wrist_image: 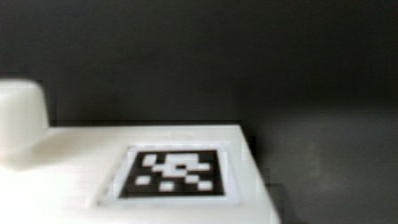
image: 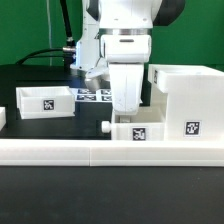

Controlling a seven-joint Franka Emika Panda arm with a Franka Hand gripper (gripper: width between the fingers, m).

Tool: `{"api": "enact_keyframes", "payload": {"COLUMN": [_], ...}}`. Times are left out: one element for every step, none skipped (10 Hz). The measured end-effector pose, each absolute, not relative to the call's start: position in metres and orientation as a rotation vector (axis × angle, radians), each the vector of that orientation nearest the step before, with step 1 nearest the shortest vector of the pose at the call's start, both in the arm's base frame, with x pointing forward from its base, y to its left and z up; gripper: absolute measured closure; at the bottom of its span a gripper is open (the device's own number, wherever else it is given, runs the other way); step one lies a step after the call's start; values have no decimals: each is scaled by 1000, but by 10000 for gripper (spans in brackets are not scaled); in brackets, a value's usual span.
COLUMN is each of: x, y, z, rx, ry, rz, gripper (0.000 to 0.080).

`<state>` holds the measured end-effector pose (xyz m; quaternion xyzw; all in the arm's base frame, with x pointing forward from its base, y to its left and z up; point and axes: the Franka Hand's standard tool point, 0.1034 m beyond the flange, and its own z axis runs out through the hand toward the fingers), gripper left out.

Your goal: Assemble drawer

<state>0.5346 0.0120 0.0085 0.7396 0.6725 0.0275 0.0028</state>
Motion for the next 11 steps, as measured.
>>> {"api": "enact_keyframes", "payload": {"x": [538, 542, 542, 542, 542, 542, 542, 543, 544, 544, 544], "y": [14, 14, 12, 11, 11, 11, 11, 9, 10, 10, 10], "z": [9, 9, 9, 9, 9, 9, 9, 8, 8, 8, 8], "rx": [2319, 2305, 2307, 2308, 2309, 2309, 2287, 2265, 2262, 2261, 2260], "ry": [2114, 2121, 2115, 2113, 2113, 2113, 2135, 2159, 2161, 2163, 2164], "rz": [64, 32, 30, 30, 30, 29, 29, 29, 29, 25, 23], "gripper": [755, 755, 755, 755, 755, 755, 755, 755, 755, 755, 755]}}
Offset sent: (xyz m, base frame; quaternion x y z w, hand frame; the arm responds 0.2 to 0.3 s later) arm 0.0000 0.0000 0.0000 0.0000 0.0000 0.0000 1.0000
